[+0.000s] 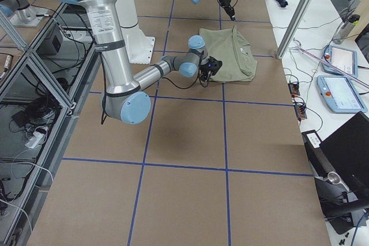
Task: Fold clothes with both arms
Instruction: 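Release the hem and move the right gripper to the folded shirt's near corner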
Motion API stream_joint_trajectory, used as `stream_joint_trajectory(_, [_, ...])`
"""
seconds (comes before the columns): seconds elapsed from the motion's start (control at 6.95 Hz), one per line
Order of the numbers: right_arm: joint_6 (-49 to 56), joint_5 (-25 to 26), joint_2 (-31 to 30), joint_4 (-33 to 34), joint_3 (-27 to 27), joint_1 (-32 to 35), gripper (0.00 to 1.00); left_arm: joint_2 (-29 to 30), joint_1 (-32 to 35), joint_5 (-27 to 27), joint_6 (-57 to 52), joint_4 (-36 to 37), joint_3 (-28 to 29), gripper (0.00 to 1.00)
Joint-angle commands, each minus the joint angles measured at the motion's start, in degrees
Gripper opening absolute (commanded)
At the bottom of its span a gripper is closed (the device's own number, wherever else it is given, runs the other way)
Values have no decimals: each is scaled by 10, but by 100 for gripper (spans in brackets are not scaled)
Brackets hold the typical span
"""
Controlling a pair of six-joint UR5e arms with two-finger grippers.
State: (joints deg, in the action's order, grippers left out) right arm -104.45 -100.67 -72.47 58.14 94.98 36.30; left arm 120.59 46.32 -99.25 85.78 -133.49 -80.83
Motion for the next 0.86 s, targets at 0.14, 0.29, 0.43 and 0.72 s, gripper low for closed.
stream_joint_trajectory(0.14, [-30,19,-1,-4,-5,-25,1,0,0,2,0,2,0,36])
stream_joint_trajectory(0.29, [-28,18,0,-4,-4,-25,0,0,0,2,0,3,0,36])
stream_joint_trajectory(0.43, [-28,18,0,-4,-1,-25,0,0,0,2,0,3,0,36])
stream_joint_trajectory(0.72, [-28,15,-13,-4,20,-21,0,0,0,1,0,4,0,36])
